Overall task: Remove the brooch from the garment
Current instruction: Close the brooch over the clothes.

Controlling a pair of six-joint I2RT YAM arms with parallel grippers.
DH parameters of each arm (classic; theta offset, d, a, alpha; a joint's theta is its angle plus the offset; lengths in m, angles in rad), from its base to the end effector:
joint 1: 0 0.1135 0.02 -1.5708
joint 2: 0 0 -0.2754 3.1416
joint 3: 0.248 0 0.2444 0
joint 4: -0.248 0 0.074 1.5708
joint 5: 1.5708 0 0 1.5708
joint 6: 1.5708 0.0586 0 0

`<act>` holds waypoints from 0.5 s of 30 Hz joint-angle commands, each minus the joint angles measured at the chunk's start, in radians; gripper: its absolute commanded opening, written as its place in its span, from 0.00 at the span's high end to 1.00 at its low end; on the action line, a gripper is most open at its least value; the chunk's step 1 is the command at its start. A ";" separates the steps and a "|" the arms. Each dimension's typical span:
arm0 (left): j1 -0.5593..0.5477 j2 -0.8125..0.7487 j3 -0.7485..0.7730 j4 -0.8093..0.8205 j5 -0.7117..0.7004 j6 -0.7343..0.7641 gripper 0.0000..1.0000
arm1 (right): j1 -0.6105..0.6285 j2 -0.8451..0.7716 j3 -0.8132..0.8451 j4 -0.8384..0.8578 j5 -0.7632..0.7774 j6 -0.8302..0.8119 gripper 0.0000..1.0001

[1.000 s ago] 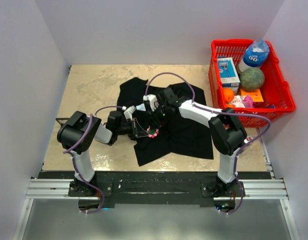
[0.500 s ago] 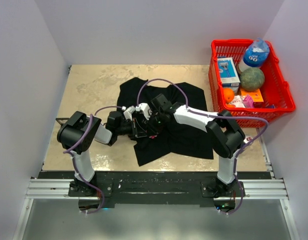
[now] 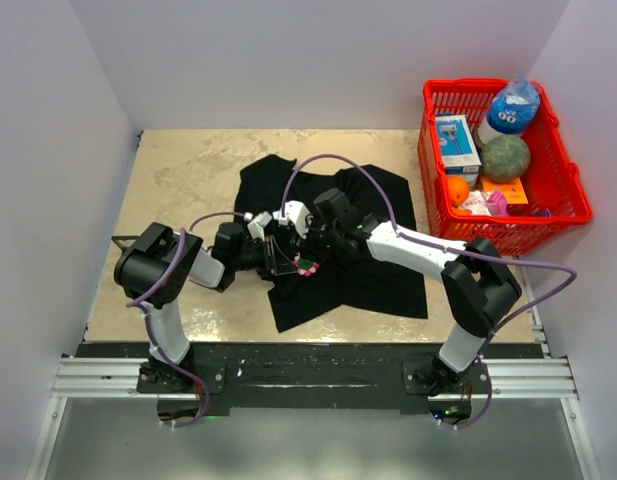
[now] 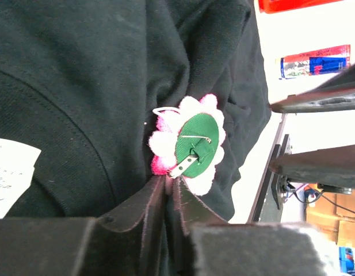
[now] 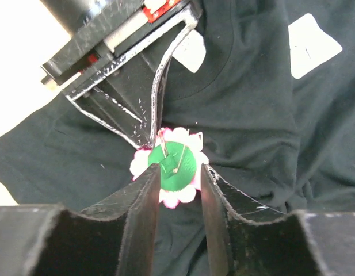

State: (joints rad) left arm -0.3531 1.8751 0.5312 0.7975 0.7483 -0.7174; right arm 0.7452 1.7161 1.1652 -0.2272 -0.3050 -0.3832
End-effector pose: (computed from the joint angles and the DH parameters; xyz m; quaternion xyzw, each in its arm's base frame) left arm 0.2810 -0.1461 0.0981 0.0292 0.8304 -0.5067 0.2299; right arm 0.2715 0.2745 0.2219 -0.5371 0.7391 0.2065 0.3501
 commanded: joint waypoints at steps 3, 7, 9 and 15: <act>0.025 0.004 -0.014 -0.078 -0.096 0.050 0.70 | 0.016 0.005 -0.048 0.104 -0.060 -0.102 0.61; 0.034 -0.011 -0.023 -0.081 -0.076 0.052 0.58 | 0.031 0.037 -0.047 0.104 -0.072 -0.132 0.60; 0.039 -0.021 -0.034 -0.081 -0.076 0.053 0.57 | 0.033 0.057 -0.042 0.109 -0.069 -0.132 0.60; 0.043 -0.028 -0.030 -0.153 -0.093 0.091 0.54 | 0.037 0.109 -0.025 0.132 -0.017 -0.152 0.60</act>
State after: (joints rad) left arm -0.3336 1.8393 0.5232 0.7902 0.7712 -0.7124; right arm 0.7788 1.7962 1.1194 -0.1551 -0.3527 -0.4896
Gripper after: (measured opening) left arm 0.441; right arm 0.404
